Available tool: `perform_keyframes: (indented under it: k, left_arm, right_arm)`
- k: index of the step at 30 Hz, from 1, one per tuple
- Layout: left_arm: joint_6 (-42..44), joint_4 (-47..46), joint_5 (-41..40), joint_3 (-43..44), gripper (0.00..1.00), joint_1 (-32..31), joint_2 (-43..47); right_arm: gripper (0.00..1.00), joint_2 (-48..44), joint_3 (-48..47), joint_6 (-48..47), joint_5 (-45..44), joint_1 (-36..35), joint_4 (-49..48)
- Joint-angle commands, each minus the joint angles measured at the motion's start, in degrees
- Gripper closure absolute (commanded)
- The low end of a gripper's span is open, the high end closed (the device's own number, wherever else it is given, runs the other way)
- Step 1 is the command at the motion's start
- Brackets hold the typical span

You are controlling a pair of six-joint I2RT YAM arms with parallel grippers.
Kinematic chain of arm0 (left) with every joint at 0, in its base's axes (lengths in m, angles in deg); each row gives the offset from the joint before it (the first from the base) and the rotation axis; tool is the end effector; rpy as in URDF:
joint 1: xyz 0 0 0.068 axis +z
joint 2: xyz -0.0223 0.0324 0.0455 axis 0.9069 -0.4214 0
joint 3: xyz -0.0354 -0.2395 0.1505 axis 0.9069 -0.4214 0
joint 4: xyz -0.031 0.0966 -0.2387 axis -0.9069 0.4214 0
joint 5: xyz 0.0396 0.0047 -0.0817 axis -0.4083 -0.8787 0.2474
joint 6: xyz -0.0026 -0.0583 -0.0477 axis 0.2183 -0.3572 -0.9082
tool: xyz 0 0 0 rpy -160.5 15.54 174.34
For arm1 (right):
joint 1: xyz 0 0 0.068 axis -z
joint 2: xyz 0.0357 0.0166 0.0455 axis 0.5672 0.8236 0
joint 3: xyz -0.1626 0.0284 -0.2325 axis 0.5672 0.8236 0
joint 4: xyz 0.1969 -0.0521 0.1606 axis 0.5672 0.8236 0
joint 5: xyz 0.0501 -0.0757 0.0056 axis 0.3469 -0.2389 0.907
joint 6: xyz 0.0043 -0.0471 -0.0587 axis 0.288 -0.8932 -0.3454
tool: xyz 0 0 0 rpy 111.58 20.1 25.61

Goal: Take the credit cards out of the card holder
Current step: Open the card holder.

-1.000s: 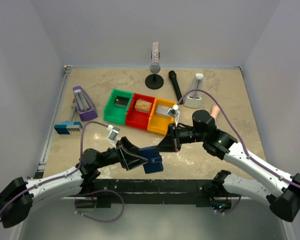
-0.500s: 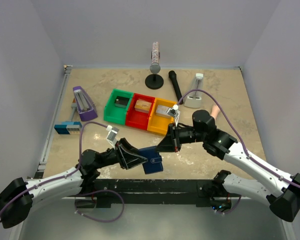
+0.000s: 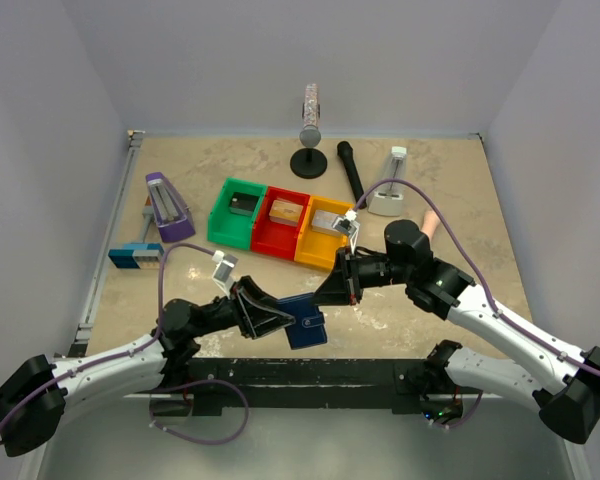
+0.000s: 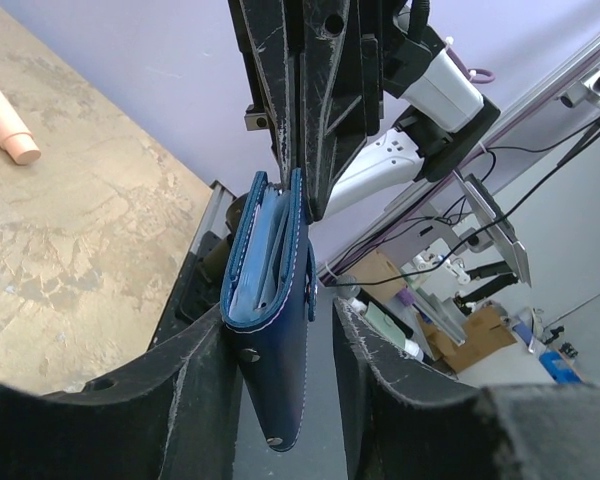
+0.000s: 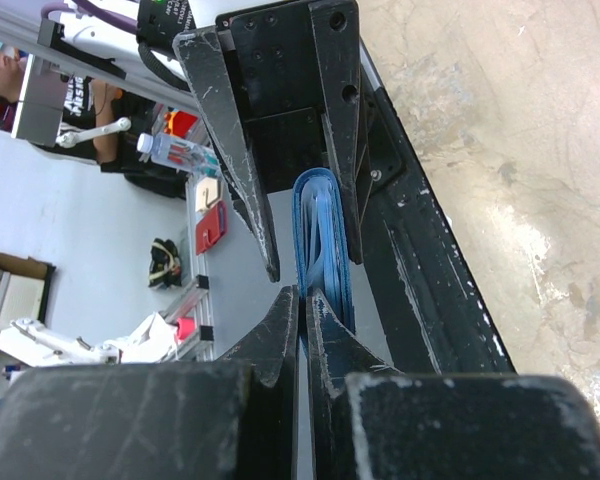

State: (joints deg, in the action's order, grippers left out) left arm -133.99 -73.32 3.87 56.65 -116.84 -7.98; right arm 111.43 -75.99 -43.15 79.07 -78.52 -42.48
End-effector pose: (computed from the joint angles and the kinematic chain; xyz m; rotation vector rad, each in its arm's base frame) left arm 0.0816 -0.1460 0.2332 0.3573 1.5142 -1.8543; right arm 0.1287 0.1856 0.3211 -0.6858 2.0717 1.6518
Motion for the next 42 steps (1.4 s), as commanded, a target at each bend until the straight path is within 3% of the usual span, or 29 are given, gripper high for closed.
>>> perform_keyframes:
  k: [1, 6, 16, 20, 22, 27, 31, 36, 42]
  left_arm:
    - [0.2, -4.2, 0.3, -1.1, 0.53, 0.2, 0.1]
    - [0.2, -4.5, 0.4, -1.2, 0.61, 0.1, -0.1]
    - [0.3, -4.5, 1.0, -1.1, 0.9, 0.2, 0.1]
    - [1.0, -2.3, 1.1, -0.3, 0.99, 0.2, 1.1]
    - [2.5, 3.4, 1.2, 2.1, 1.0, 0.2, 2.2]
    - [8.1, 30.2, -4.0, 13.2, 1.0, 0.0, 3.8]
    - [9.8, 45.5, -14.4, 21.3, 1.0, -0.8, 2.6]
    - [7.3, 61.5, -29.3, 30.7, 1.0, -4.6, -1.0]
    - [1.4, 74.0, -40.7, 42.0, 1.0, -9.8, -7.2]
  right_arm:
    - [1.0, -0.2, -2.6, -0.8, 1.3, 0.0, -1.4]
    - [1.0, -0.1, -2.5, -0.8, 1.3, 0.0, -1.4]
    - [1.0, -0.7, -3.8, -2.6, 2.0, -0.1, 1.8]
    - [0.38, -2.0, -7.7, -9.6, -2.1, -0.1, 13.2]
    - [0.23, -2.8, -11.4, -13.9, -7.4, 0.0, 20.4]
    - [0.08, -5.5, -18.9, -19.7, -19.1, -1.1, 30.9]
    - [0.08, -5.4, -22.5, -21.6, -38.0, -9.6, 36.0]
    - [0.12, 1.6, -27.7, -18.0, -63.3, -19.5, 44.0]
    - [0.18, 4.8, -27.3, -14.1, -78.8, -26.4, 41.3]
